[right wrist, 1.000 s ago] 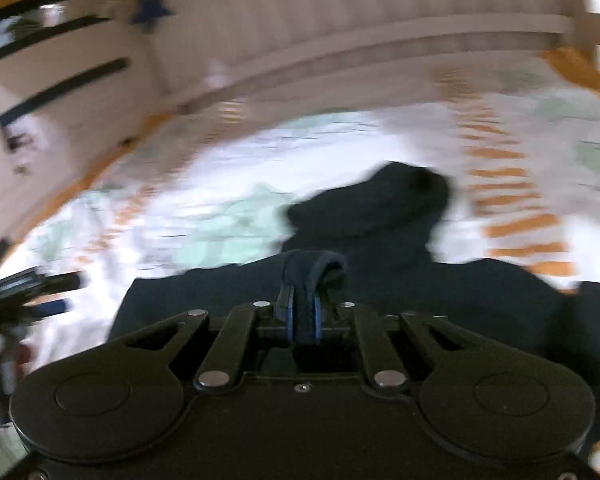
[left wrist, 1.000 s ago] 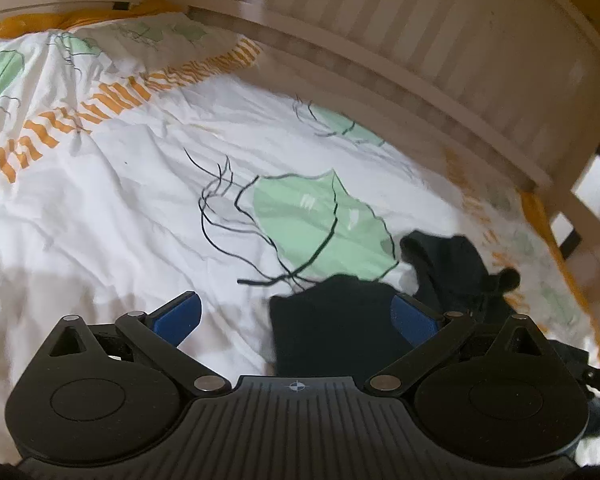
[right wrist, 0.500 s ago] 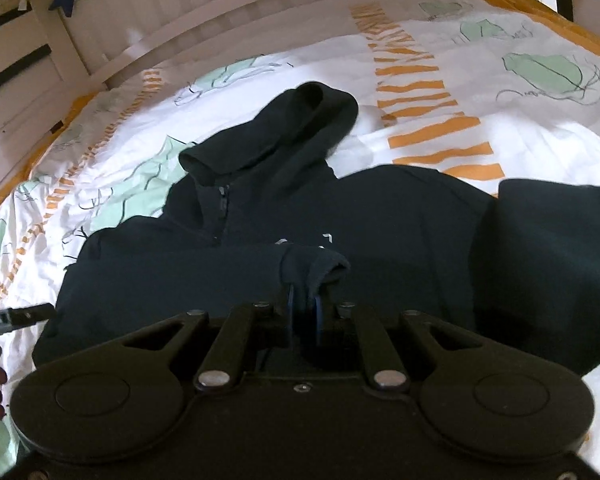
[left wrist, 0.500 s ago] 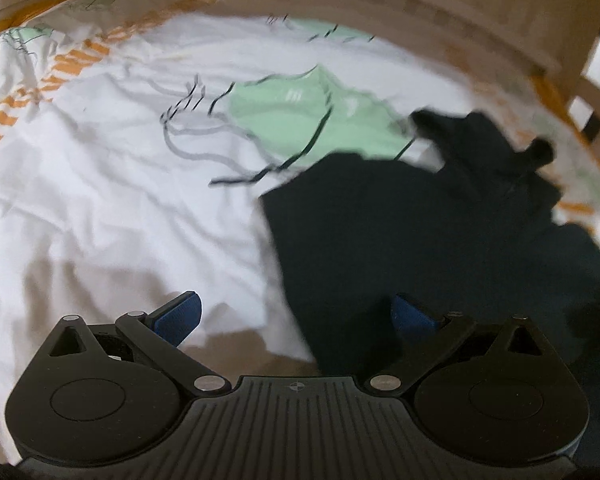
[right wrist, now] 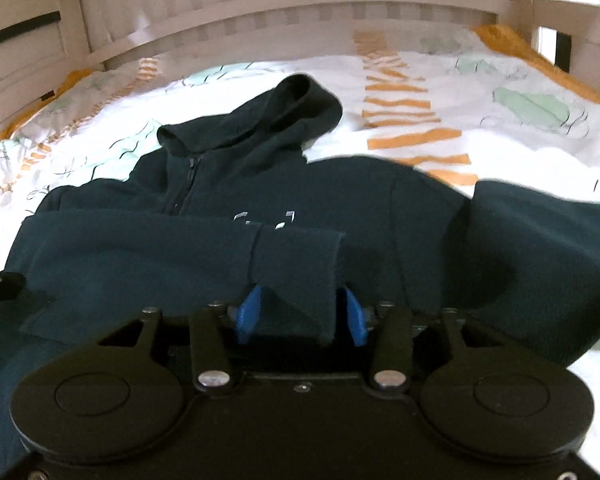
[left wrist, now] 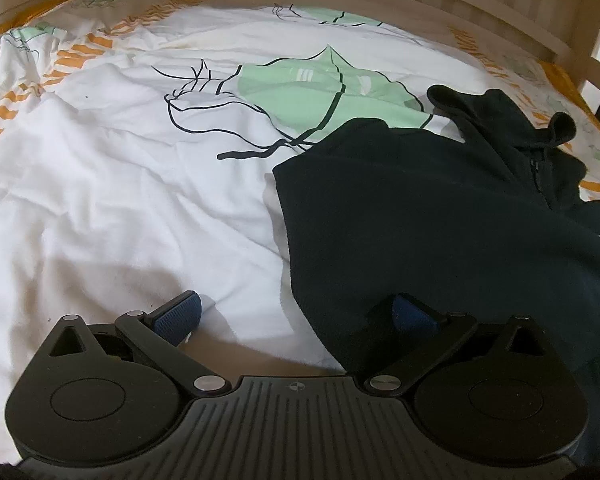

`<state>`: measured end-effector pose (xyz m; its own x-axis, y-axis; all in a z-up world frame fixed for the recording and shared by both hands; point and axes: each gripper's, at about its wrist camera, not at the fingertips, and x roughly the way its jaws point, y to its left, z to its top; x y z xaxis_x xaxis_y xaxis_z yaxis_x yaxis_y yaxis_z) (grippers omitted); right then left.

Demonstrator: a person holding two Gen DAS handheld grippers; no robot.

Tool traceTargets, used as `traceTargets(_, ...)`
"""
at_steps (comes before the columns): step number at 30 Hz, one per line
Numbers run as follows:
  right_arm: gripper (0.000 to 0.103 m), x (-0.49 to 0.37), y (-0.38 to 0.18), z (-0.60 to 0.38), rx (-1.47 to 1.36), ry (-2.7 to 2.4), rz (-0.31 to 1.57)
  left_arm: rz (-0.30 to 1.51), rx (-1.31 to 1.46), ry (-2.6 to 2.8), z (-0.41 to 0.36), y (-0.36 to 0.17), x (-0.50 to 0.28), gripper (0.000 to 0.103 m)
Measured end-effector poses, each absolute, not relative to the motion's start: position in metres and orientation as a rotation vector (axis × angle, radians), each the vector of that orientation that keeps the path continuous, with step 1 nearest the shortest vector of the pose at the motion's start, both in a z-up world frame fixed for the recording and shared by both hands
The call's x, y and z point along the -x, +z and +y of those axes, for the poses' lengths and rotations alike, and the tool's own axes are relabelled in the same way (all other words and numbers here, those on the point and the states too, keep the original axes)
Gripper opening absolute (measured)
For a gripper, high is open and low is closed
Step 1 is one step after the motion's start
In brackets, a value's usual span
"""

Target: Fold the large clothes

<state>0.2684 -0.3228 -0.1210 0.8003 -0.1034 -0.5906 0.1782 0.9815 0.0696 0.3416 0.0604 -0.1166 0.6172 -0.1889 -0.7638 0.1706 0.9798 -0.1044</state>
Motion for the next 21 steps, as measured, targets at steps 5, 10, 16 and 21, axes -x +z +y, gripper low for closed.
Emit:
traceTargets(5,0.063,-0.292,-0.115,-0.338,-0.126,-0.249,0.652,0.885,0.022,-0.206,0.059,-0.117,-0.343,0.103)
traceTargets(10,0.067,-0.278,-0.113,-0.336,-0.165,-0.215,0.635,0.887,0.024,-0.207,0.059,-0.117,-0.344,0.103)
traceTargets(16,0.086,-0.231,-0.107,-0.325,-0.192,-0.063,0.620,0.869,0.034,-0.193,0.058,-0.118,-0.342,0.103)
traceTargets(21,0.090,-0.196,-0.099,-0.346,-0.270,-0.073,0.620,0.853,0.039,-0.180,0.056,-0.114,-0.338,0.101)
